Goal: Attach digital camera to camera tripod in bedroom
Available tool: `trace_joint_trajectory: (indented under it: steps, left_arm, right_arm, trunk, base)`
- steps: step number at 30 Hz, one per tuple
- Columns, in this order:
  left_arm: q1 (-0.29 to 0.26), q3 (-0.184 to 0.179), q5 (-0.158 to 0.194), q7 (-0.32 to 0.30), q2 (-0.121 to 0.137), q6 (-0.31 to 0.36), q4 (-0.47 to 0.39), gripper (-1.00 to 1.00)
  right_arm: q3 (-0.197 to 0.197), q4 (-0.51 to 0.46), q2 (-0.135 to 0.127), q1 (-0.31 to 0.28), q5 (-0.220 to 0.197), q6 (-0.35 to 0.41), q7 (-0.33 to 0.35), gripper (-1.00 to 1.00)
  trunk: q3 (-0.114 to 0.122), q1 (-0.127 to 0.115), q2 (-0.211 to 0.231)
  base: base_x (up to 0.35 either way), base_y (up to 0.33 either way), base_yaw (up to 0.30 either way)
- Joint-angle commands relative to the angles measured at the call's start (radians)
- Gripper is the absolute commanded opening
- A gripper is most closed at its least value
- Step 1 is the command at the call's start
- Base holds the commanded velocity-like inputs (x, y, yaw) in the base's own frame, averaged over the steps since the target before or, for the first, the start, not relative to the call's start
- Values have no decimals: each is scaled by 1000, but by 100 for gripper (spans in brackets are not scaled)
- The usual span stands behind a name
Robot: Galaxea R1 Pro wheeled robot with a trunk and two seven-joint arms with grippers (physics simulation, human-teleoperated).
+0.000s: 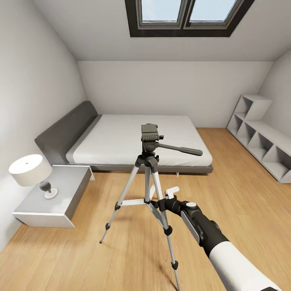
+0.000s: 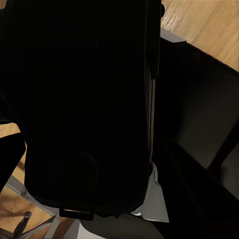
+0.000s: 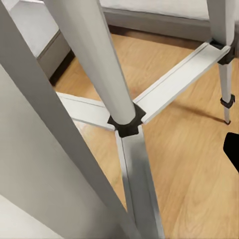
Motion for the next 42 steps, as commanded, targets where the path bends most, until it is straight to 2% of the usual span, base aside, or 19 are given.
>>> trace_joint_trajectory:
  steps: [1,2,13,28,29,33,34,36,38,41,42]
  left_arm:
    - [-1,-8,9,-4,0,1,0,-100]
    - [-1,-8,9,-4,0,1,0,-100]
    - [-1,-8,10,-4,0,1,0,-100]
    - [-1,-7,11,-5,5,0,-1,-100]
    - [-1,-4,12,-6,22,0,-2,-100]
    - [-1,-3,14,-6,65,0,-21,-100]
    - [-1,-3,14,-6,93,1,-50,-100]
    - [-1,-2,14,-6,124,5,-91,-100]
    - [-1,-2,13,-6,194,18,-198,-100]
    - [-1,-2,14,-6,251,43,-287,-100]
    - [-1,-1,14,-6,287,75,-348,-100]
  right_arm:
    - [1,0,0,-1,-10,7,-1,100]
    - [1,1,0,-1,-11,7,-1,-100]
    - [2,8,15,-1,-4,14,-1,-100]
    - [2,9,14,-1,5,7,0,-100]
    - [2,10,13,-1,5,7,1,-100]
    - [2,9,11,-1,4,7,0,-100]
    - [1,9,11,-1,4,7,0,-100]
    - [1,9,11,-1,4,7,0,-100]
    - [0,9,11,-1,3,7,-1,-100]
    - [0,10,11,-1,3,7,-1,-100]
    - [0,10,11,-1,3,7,-1,-100]
  trunk:
    - [-2,1,-2]
    - [-2,1,-2]
    - [-2,1,-2]
    - [-2,1,-2]
    - [-2,1,-2]
    - [-2,1,-2]
    - [-2,1,-2]
    - [-2,1,-2]
    - [-2,1,-2]
    - [-2,1,-2]
    - [-2,1,-2]
  base:
    - [0,0,0]
    - [0,0,0]
    - [0,0,0]
    - [0,0,0]
    - [0,0,0]
    - [0,0,0]
    - [0,0,0]
    - [0,0,0]
    - [0,0,0]
    - [0,0,0]
    - [0,0,0]
